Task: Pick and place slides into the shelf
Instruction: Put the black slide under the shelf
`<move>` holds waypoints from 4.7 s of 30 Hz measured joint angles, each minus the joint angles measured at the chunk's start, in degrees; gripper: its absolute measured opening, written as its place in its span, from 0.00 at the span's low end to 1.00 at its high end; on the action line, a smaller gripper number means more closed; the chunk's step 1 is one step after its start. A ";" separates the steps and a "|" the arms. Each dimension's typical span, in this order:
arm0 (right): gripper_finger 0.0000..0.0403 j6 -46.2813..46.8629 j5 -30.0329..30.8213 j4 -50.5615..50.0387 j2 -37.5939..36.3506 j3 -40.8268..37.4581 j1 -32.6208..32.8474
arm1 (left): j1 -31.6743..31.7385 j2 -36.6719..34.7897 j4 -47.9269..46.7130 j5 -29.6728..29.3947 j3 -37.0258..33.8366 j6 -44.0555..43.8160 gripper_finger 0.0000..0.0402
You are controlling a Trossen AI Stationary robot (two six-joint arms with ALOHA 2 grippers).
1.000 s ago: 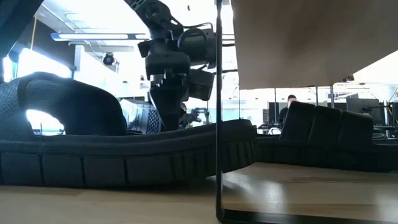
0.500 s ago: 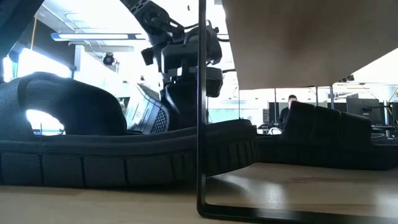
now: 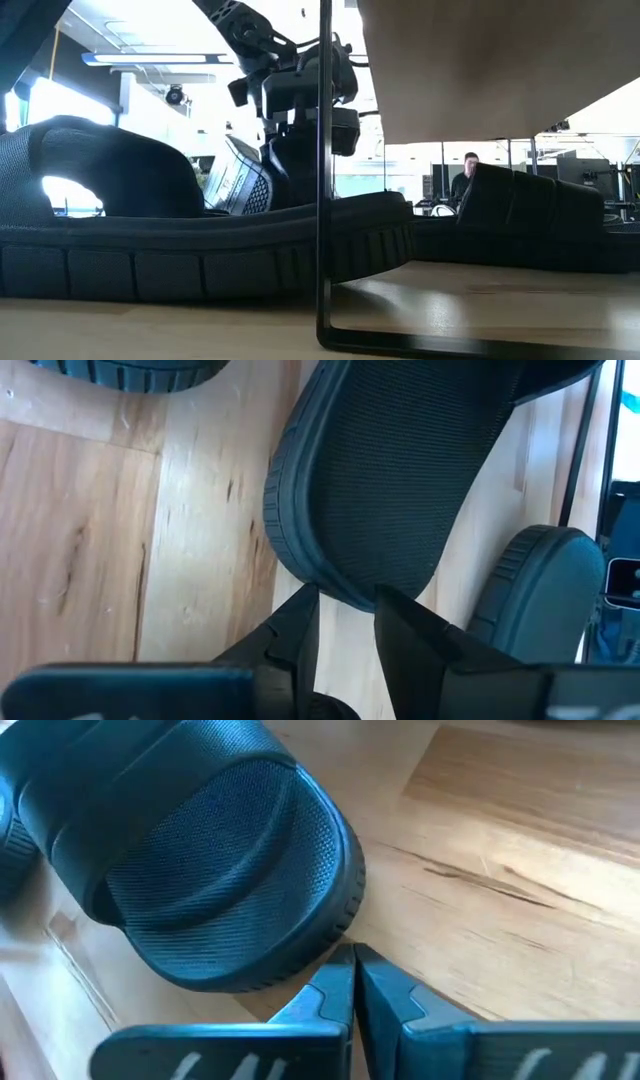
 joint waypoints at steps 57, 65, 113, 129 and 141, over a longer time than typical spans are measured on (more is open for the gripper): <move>0.00 -14.08 -28.54 -32.89 -43.52 7.41 -31.94 | 7.65 -8.22 -6.57 3.27 -0.04 0.04 0.21; 0.00 -20.39 -30.68 -26.69 -39.25 7.41 -36.36 | 7.17 -8.21 -13.09 3.53 -0.10 5.54 0.21; 0.00 -22.43 -31.24 -25.62 -38.26 7.41 -36.69 | -5.10 -7.96 3.52 -20.33 -9.77 20.21 0.06; 0.00 -23.42 -31.79 -25.68 -38.26 7.41 -36.68 | -8.13 -7.26 14.03 -21.75 -10.61 22.12 0.01; 0.00 -23.98 -31.87 -25.22 -38.26 7.41 -36.68 | -9.07 -7.25 27.27 -22.43 -14.62 17.66 0.00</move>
